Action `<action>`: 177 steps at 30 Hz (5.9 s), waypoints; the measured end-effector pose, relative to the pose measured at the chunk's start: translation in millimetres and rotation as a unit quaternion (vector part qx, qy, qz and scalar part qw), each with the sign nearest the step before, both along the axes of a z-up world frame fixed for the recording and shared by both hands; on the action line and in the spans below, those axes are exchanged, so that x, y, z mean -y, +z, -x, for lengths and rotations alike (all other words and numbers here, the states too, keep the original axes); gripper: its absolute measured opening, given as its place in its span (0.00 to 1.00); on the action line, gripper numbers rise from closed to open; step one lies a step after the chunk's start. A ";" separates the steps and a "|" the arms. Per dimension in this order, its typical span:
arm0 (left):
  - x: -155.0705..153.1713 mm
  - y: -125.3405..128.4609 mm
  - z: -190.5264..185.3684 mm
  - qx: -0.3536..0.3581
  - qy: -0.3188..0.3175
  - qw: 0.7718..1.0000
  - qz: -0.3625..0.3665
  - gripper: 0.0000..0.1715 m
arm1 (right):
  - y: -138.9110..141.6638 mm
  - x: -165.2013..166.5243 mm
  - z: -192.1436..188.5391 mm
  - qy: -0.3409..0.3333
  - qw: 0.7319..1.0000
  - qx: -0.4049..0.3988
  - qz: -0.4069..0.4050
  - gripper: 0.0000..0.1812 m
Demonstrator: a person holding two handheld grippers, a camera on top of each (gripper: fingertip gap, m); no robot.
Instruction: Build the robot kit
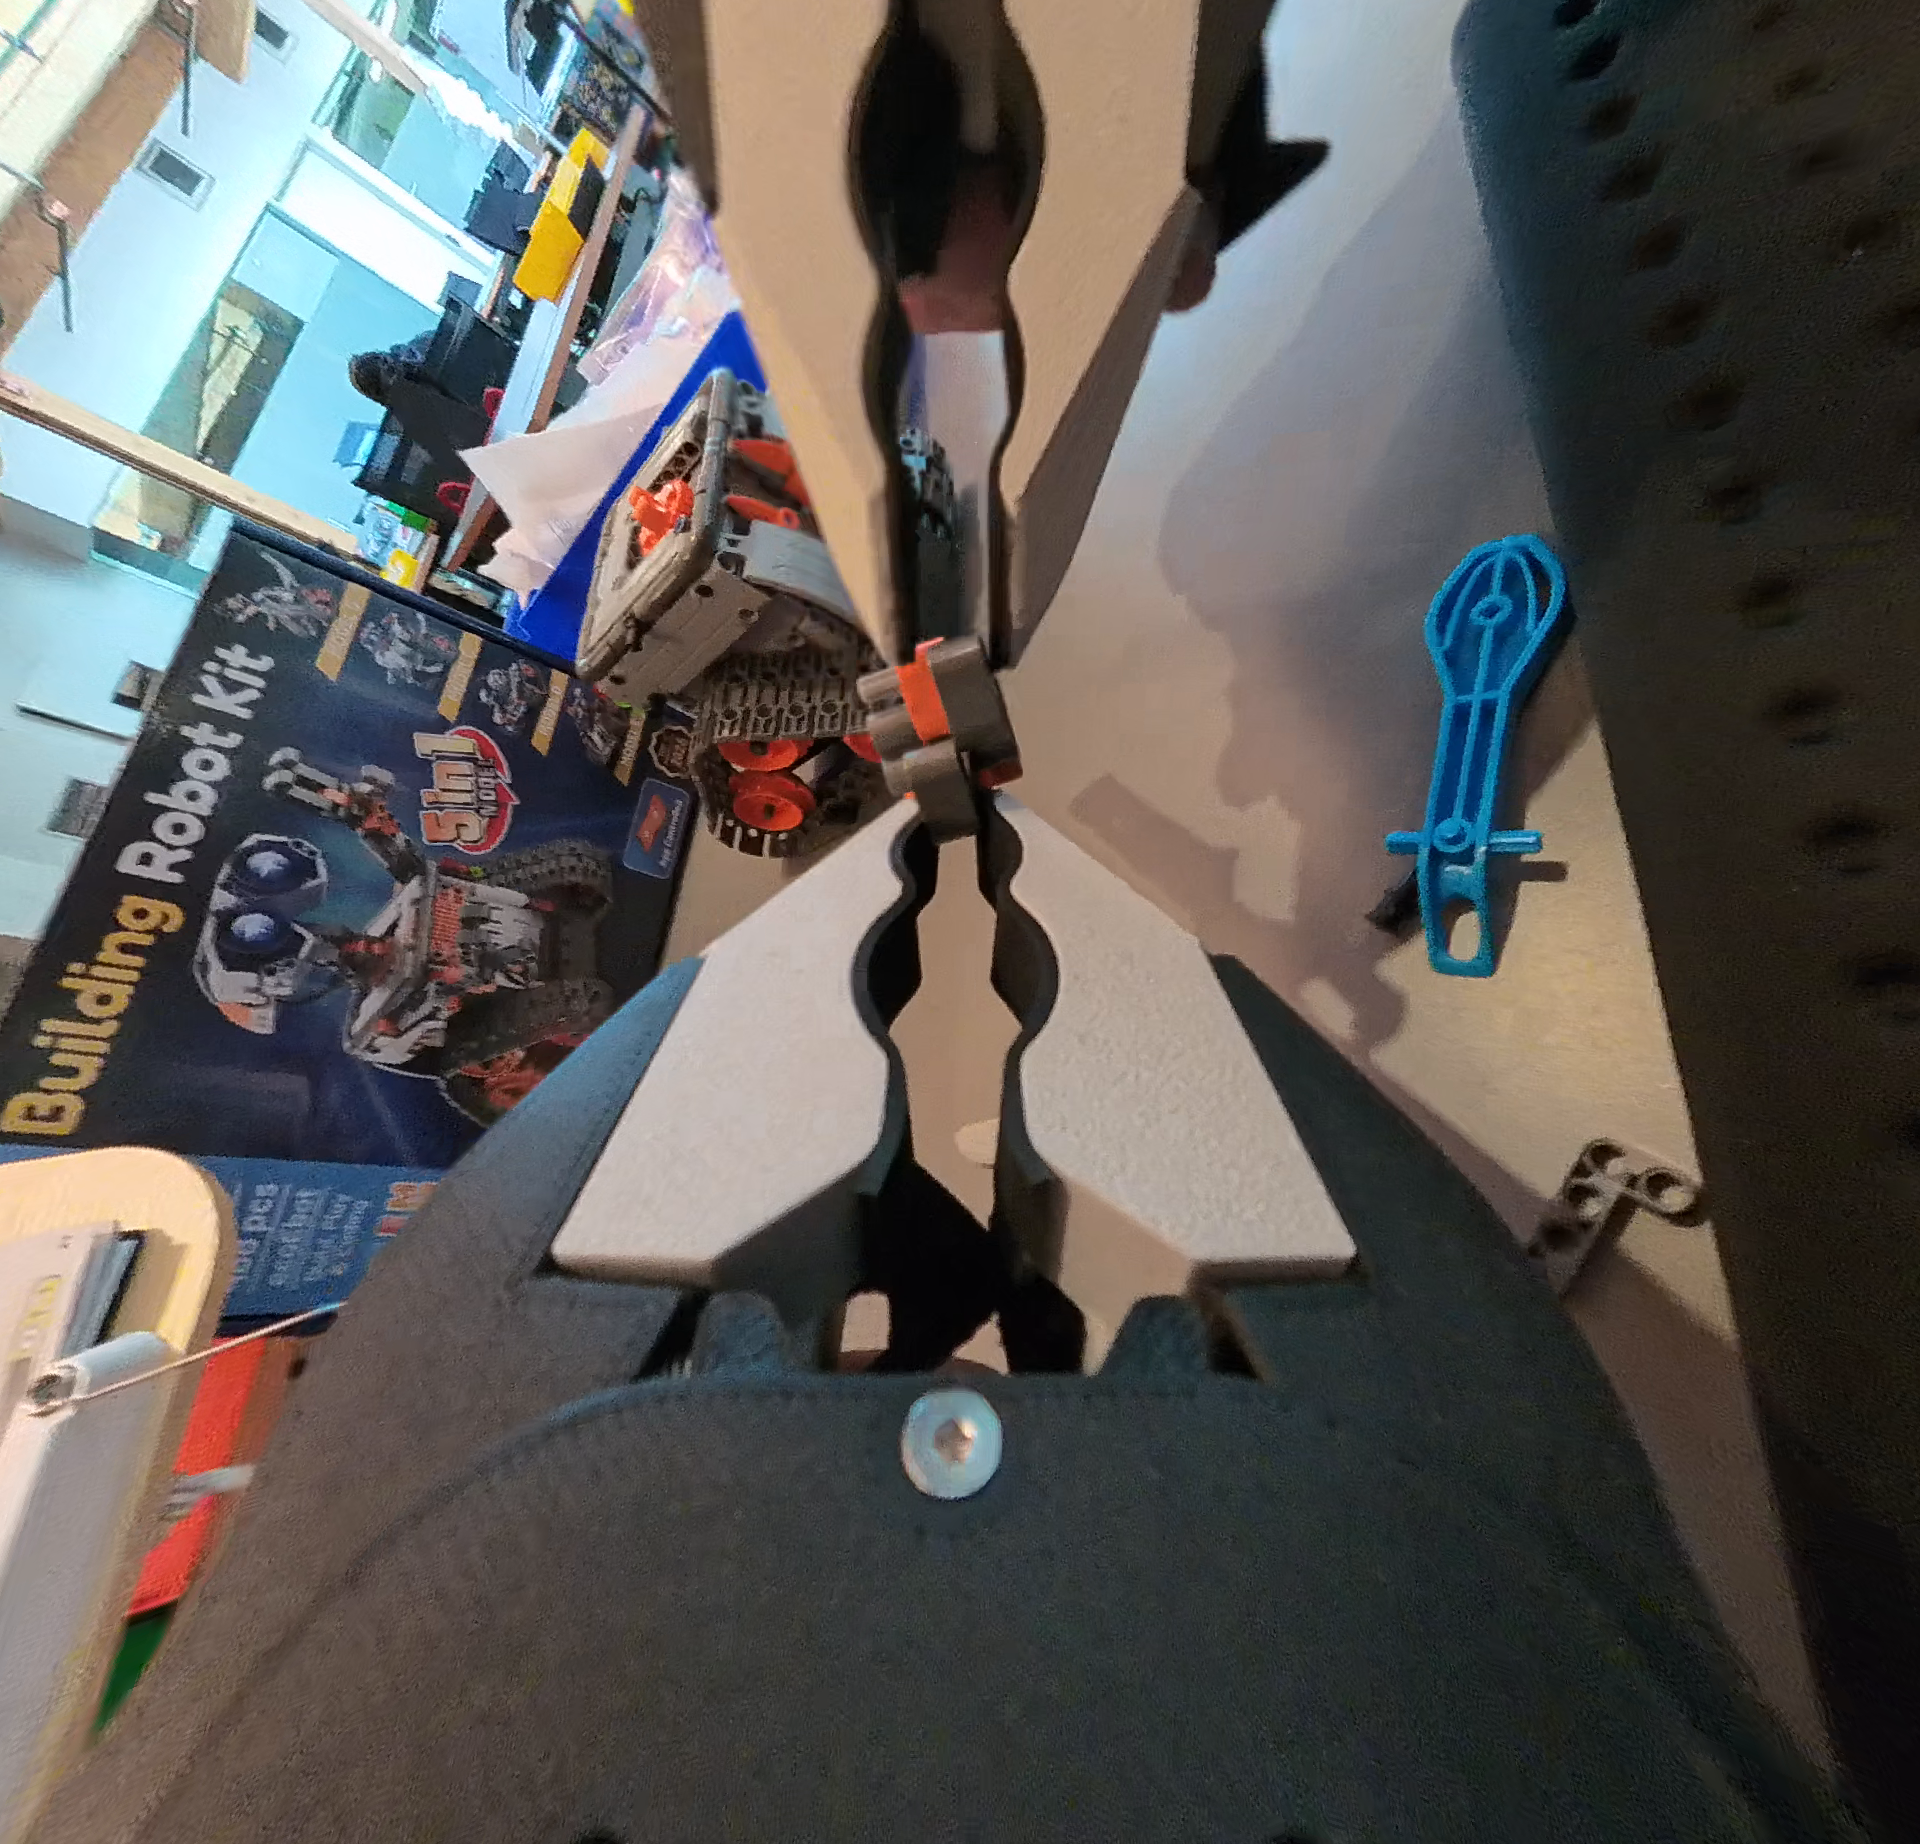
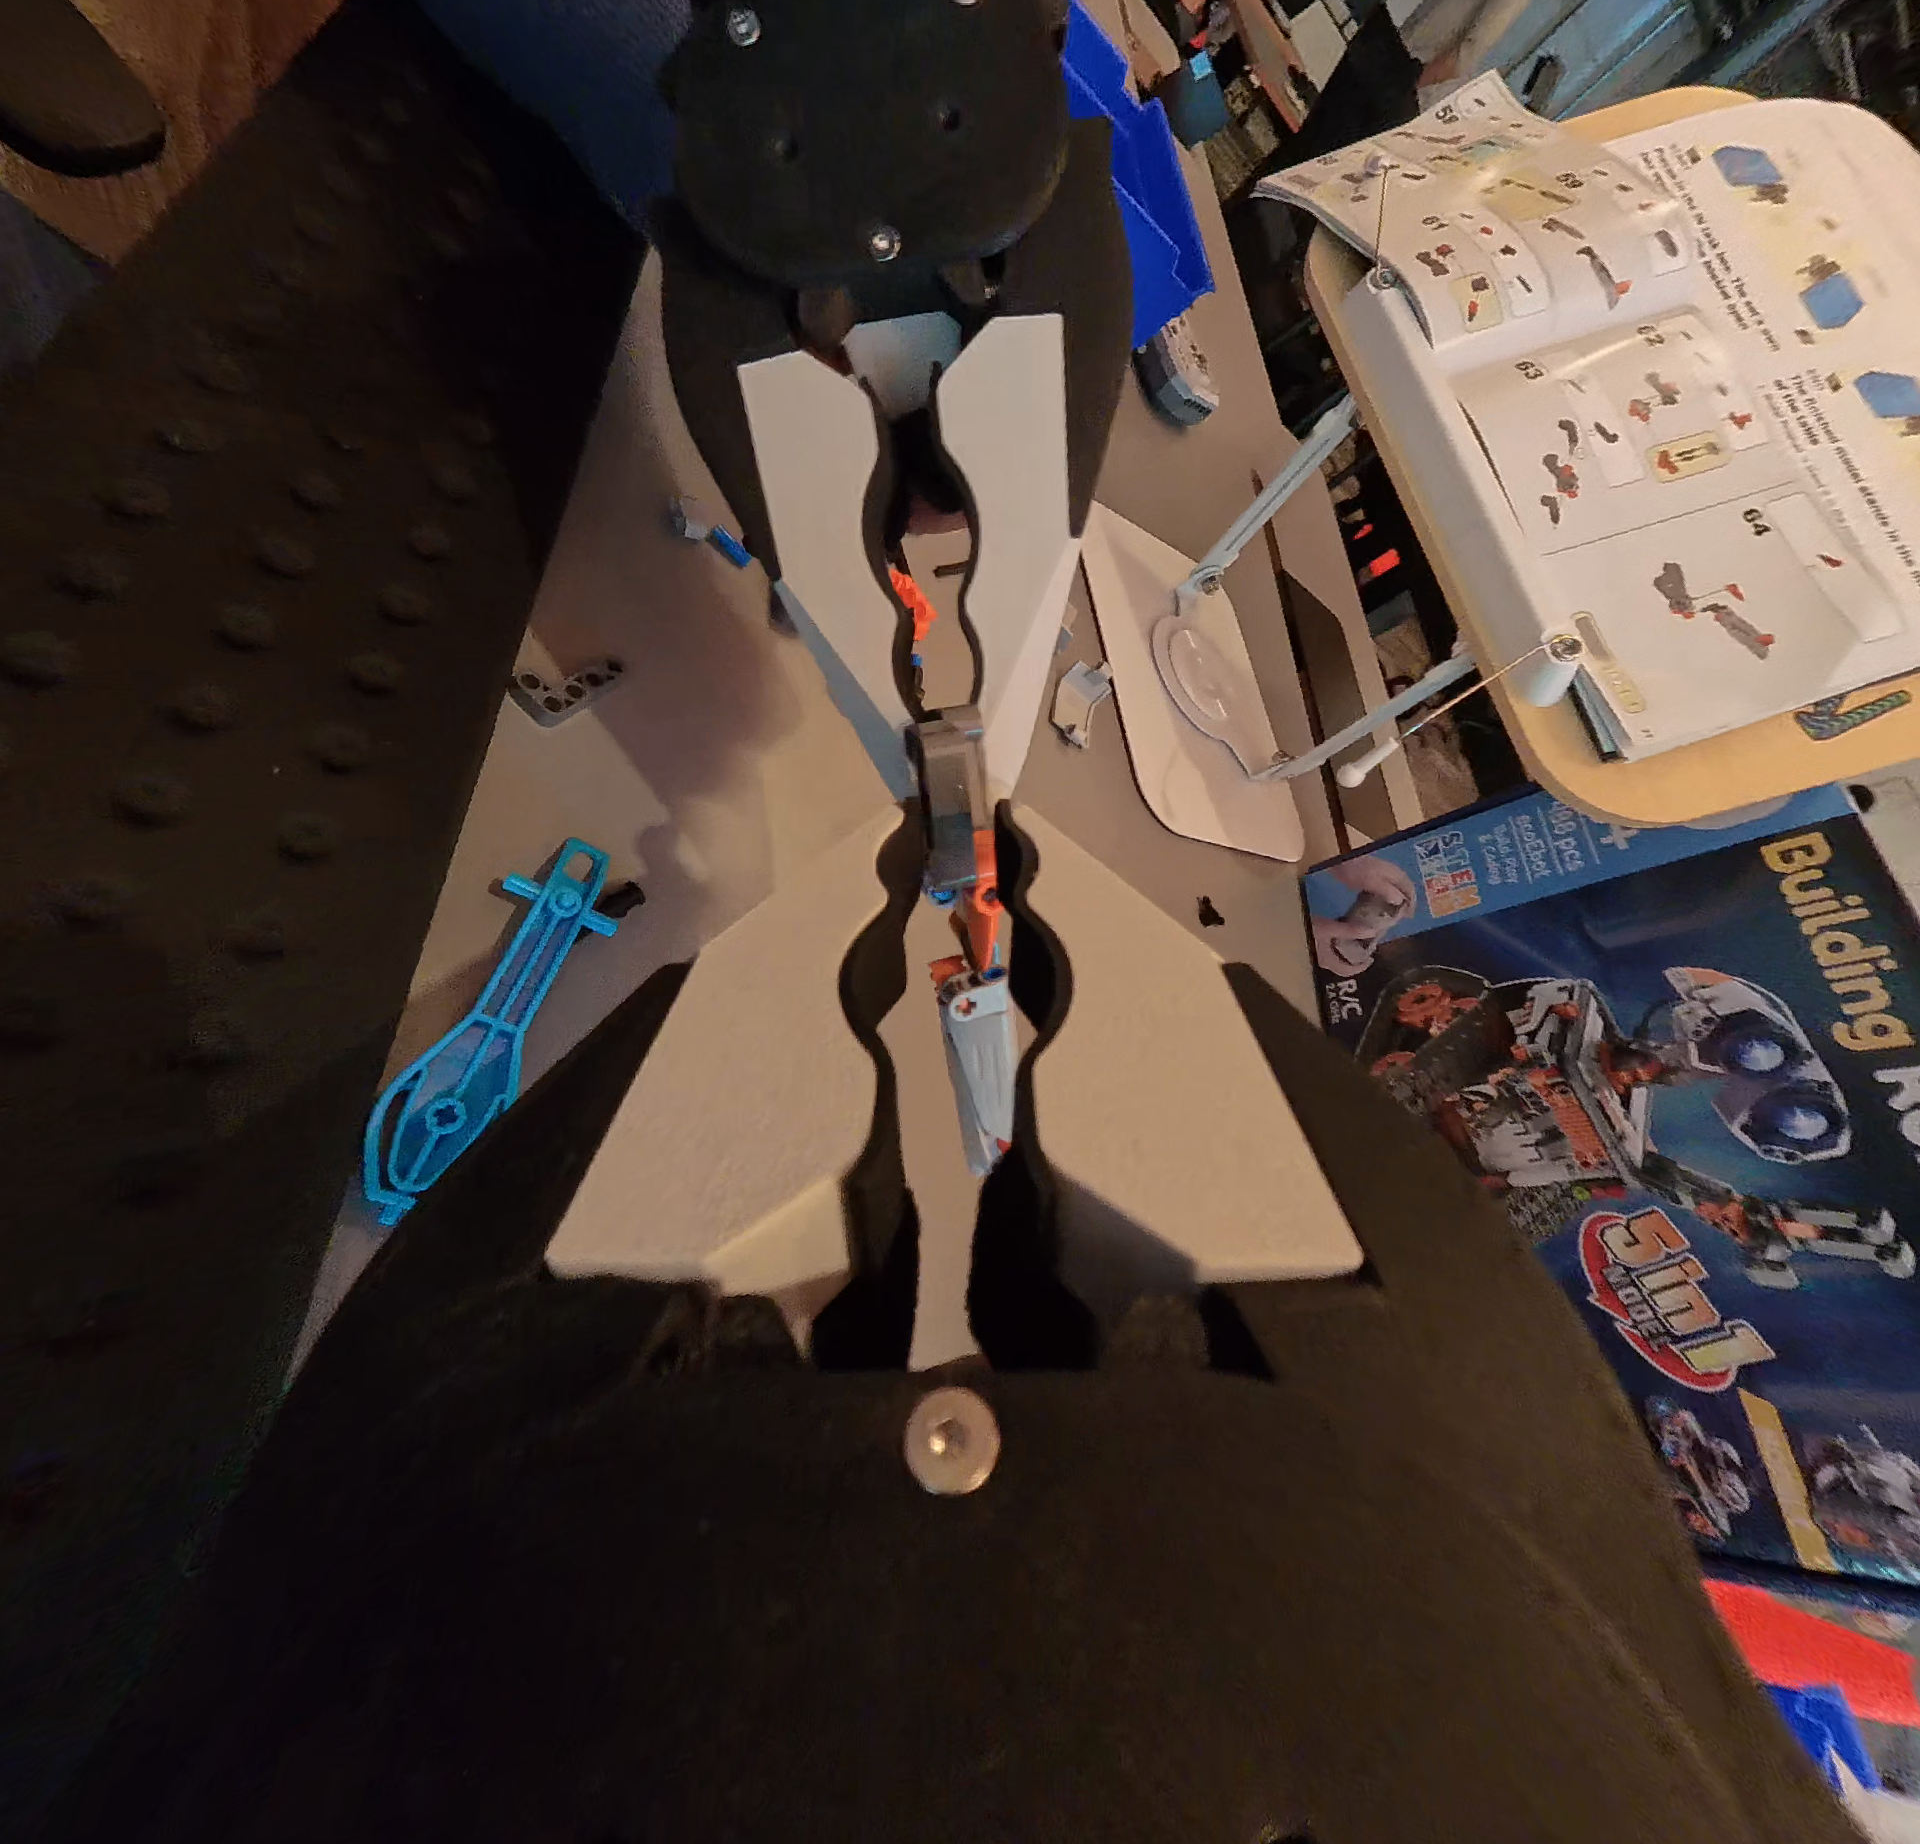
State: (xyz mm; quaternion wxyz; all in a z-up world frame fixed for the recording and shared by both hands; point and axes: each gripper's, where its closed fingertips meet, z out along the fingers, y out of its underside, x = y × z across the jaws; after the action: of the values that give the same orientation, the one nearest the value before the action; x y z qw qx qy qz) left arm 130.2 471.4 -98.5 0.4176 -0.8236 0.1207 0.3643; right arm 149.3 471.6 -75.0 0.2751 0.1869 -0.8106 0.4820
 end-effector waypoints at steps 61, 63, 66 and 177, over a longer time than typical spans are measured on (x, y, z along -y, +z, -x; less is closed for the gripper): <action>62.0 -89.7 -72.6 0.260 -0.051 0.939 0.219 0.07 | -25.1 -3.9 -21.9 -0.033 0.991 0.119 0.060 0.04; 59.9 -92.1 -75.6 0.271 -0.055 0.936 0.218 0.04 | -25.4 -4.6 -22.8 -0.030 0.991 0.111 0.062 0.04; 59.3 -92.0 -73.4 0.266 -0.050 0.939 0.214 0.04 | -24.0 -4.9 -26.2 -0.018 0.991 0.108 0.070 0.04; 15.5 55.8 -8.6 0.587 -0.132 0.687 -0.407 0.05 | 20.8 21.3 13.0 -0.186 0.970 -0.011 0.157 0.00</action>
State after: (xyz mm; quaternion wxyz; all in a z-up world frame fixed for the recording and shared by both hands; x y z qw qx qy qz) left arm 138.8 455.9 -42.7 0.7411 -0.5939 -0.2020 -0.2393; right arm 136.3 450.3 -54.2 0.3950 -0.0074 -0.7422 0.5414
